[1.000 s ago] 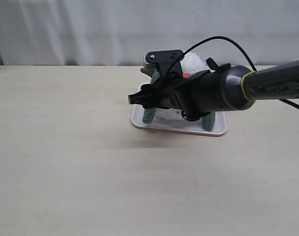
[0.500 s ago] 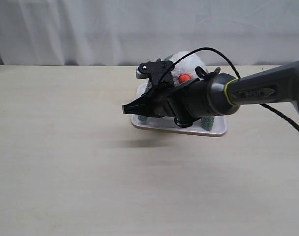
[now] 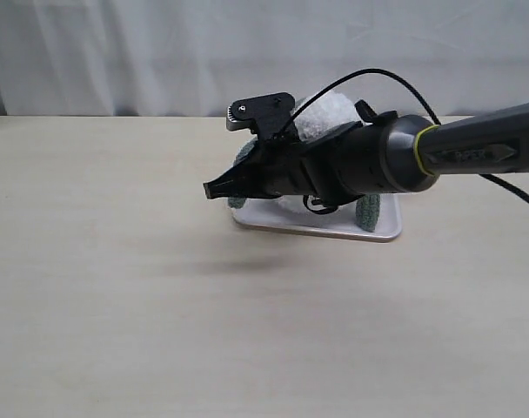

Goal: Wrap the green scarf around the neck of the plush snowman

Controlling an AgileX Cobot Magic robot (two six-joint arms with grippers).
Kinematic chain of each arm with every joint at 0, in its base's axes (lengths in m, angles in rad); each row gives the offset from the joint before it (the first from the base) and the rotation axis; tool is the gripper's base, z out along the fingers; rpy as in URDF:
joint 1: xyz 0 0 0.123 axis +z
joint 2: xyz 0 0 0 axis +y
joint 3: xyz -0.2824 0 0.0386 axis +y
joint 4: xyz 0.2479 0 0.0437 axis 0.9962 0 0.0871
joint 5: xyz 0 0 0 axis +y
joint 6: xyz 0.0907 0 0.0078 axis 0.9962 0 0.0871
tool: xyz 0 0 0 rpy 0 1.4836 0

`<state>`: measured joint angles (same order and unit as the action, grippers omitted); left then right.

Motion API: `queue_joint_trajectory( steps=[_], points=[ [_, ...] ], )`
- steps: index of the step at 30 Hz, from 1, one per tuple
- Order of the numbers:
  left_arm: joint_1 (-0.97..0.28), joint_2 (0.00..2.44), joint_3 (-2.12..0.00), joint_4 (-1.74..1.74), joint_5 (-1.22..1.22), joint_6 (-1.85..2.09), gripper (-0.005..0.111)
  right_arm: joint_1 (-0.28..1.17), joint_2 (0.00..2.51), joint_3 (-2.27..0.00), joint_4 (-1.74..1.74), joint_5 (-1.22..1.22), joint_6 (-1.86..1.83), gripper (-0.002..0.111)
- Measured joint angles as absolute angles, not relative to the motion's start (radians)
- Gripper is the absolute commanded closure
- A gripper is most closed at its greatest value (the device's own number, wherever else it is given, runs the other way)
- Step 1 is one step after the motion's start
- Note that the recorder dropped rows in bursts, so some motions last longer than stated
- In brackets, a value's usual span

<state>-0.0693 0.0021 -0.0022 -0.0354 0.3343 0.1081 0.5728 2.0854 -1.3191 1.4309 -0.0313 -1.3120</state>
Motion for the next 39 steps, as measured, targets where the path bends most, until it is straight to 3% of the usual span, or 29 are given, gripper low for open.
queue_joint_trajectory(
  steps=[39],
  points=[
    [-0.069,0.002,-0.002,-0.035,0.334,0.108,0.107,0.551,1.974,-1.052,1.423,-0.168,-1.539,0.104]
  ],
)
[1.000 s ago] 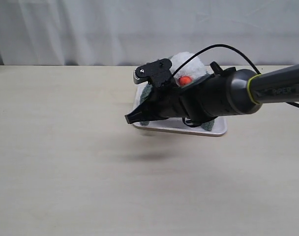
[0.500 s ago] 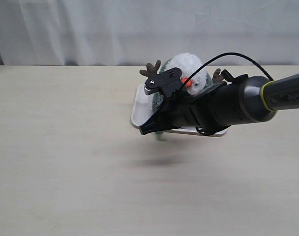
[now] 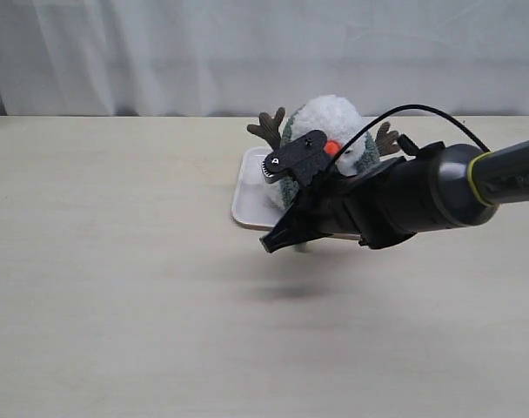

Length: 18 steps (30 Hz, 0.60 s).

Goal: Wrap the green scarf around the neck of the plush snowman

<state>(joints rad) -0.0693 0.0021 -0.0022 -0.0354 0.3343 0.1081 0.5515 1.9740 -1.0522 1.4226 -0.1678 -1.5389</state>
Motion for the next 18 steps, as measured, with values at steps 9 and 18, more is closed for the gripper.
queue_joint_trajectory(
  steps=[9,18],
  points=[
    [-0.069,0.002,-0.002,-0.035,0.334,0.108,0.107,0.551,1.895,-1.048,1.423,-0.249,-1.562,0.104],
    [-0.069,0.002,-0.002,-0.035,0.334,0.108,0.107,0.551,1.818,-1.048,1.425,-0.281,-1.584,0.104]
  ],
)
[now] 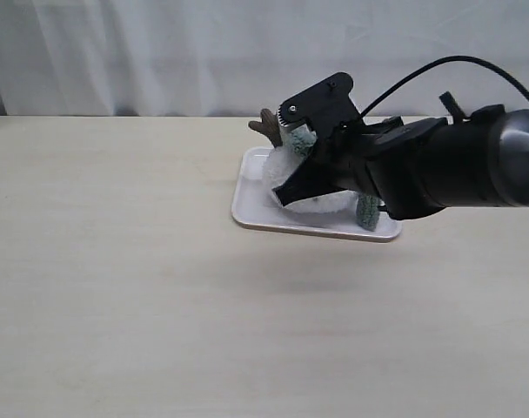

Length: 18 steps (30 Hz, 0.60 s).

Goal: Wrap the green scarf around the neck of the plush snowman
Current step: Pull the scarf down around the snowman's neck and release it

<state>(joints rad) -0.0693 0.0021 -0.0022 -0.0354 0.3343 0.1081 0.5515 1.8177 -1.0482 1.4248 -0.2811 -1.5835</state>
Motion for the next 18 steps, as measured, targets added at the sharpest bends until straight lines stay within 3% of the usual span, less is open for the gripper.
queue_joint_trajectory(
  steps=[18],
  points=[
    [-0.069,0.002,-0.002,-0.035,0.334,0.108,0.107,0.551,1.827,-0.967,1.447,-0.398,-1.646,0.104]
  ],
)
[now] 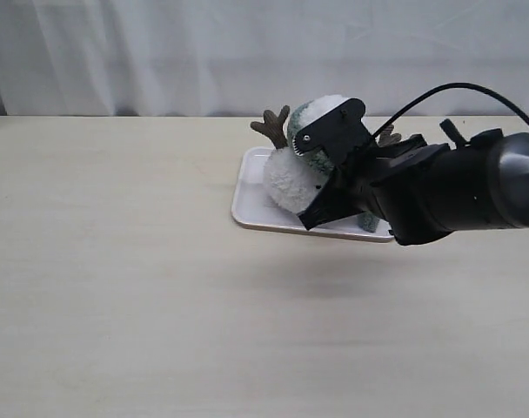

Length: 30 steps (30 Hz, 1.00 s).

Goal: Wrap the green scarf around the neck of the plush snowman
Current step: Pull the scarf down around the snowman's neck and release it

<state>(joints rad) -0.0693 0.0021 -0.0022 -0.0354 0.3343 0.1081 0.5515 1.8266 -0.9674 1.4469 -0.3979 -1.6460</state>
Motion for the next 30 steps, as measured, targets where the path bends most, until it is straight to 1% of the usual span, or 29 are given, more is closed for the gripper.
queue_joint_trajectory(
  steps=[2,3,5,10,12,14,19,21,26,28,30],
  points=[
    [-0.069,0.002,-0.002,-0.035,0.334,0.108,0.107,0.551,1.836,-0.967,1.444,-0.370,-1.654,0.103],
    [-0.069,0.002,-0.002,-0.035,0.334,0.108,0.107,0.551,1.843,-0.967,1.442,-0.356,-1.656,0.100],
    [-0.069,0.002,-0.002,-0.035,0.334,0.108,0.107,0.551,1.848,-0.967,1.433,-0.312,-1.662,0.093],
    [-0.069,0.002,-0.002,-0.035,0.334,0.108,0.107,0.551,1.848,-0.967,1.428,-0.253,-1.672,0.069],
    [-0.069,0.002,-0.002,-0.035,0.334,0.108,0.107,0.551,1.838,-0.967,1.428,-0.247,-1.674,0.063],
    [-0.069,0.002,-0.002,-0.035,0.334,0.108,0.107,0.551,1.815,-0.967,1.430,-0.225,-1.675,0.061],
    [-0.069,0.002,-0.002,-0.035,0.334,0.108,0.107,0.551,1.729,-0.967,1.430,-0.117,-1.677,0.062],
    [-0.069,0.002,-0.002,-0.035,0.334,0.108,0.107,0.551,1.692,-0.967,1.430,-0.100,-1.672,0.071],
    [-0.069,0.002,-0.002,-0.035,0.334,0.108,0.107,0.551,1.634,-1.025,1.486,-0.134,-1.678,0.104],
    [-0.069,0.002,-0.002,-0.035,0.334,0.108,0.107,0.554,1.626,-1.069,1.515,-0.149,-1.706,0.104],
    [-0.069,0.002,-0.002,-0.035,0.334,0.108,0.107,0.572,1.626,-1.125,1.529,-0.212,-1.745,0.104]
  ],
)
